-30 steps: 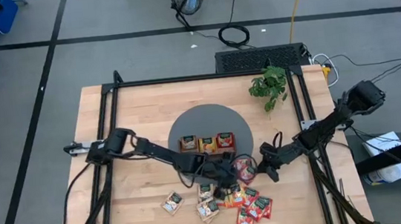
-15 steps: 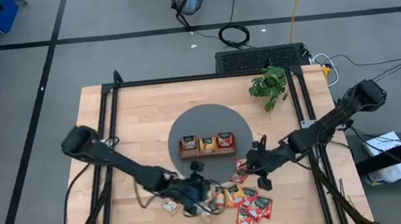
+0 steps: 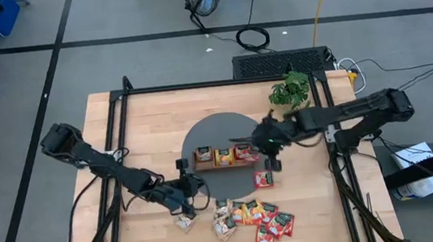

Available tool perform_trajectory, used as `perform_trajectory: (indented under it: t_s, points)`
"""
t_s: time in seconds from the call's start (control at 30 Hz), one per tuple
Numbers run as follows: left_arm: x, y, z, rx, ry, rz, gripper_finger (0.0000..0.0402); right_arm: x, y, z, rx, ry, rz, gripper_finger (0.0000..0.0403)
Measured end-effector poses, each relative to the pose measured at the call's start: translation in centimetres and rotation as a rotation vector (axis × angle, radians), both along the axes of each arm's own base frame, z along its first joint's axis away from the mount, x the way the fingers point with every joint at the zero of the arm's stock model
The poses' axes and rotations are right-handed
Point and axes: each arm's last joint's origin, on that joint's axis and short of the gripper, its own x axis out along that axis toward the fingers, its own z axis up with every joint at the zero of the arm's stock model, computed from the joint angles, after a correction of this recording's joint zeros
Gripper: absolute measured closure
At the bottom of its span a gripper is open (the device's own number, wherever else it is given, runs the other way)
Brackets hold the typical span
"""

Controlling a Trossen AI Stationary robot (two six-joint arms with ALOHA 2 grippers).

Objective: Pick & Place Tea
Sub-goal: Put the red tea bag into the right section of the wooden organizer

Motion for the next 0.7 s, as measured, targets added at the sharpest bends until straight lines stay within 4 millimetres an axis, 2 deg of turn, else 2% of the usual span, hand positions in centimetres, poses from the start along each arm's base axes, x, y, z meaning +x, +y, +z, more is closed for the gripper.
perform_trajectory:
  t_s: [0.2, 0.43, 0.7]
  points:
    - [0.2, 0.6, 0.1, -0.003, -0.011, 0.019, 0.0369, 2.8, -1.8, -1.6, -0.088, 0.178, 0.037, 0.0403]
    - [0.4, 0.9, 0.0, -0.001, -0.006, 0.028, 0.0369, 6.1, -1.5, -2.6, -0.137, 0.194, 0.086, 0.0403]
    - [0.3, 0.8, 0.0, -0.021, -0.005, 0.040, 0.0369, 6.9, -1.7, -3.4, -0.173, 0.237, 0.105, 0.0403]
